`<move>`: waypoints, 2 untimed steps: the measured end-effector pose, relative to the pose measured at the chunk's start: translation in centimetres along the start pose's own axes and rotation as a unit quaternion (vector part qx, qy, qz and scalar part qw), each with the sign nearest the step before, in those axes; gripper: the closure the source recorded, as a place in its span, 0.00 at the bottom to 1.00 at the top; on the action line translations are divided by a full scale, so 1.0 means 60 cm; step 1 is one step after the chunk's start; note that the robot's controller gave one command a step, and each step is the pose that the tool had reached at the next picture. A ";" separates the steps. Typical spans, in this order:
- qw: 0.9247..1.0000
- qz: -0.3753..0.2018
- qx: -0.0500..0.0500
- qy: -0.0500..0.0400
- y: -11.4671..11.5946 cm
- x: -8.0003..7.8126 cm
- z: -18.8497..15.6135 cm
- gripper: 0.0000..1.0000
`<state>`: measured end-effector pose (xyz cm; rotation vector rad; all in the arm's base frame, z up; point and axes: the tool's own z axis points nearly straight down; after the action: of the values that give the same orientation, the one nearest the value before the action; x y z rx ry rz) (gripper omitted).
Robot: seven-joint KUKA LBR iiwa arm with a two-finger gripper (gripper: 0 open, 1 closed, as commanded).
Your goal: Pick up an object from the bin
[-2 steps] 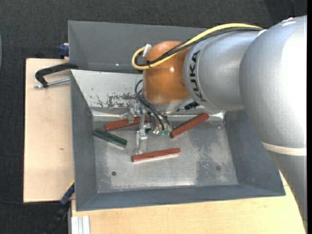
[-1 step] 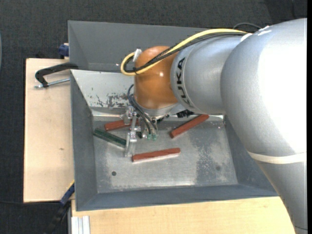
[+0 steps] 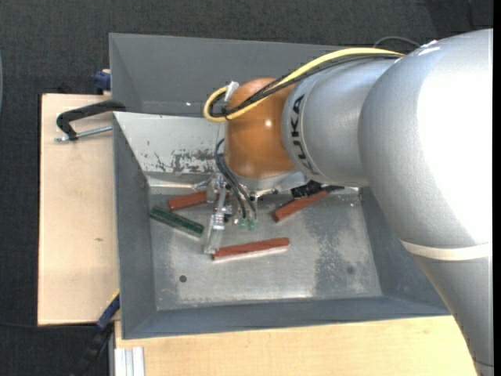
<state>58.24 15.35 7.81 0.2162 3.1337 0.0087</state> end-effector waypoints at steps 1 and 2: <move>0.993 -0.118 0.002 -0.001 -0.058 -0.021 0.000 0.00; 1.000 0.008 0.002 0.000 -0.084 -0.015 -0.003 0.00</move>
Offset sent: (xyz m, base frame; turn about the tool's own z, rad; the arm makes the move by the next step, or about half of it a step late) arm -0.0060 -0.0660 0.0027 0.3230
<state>58.44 10.22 7.96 0.2404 3.1316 0.0027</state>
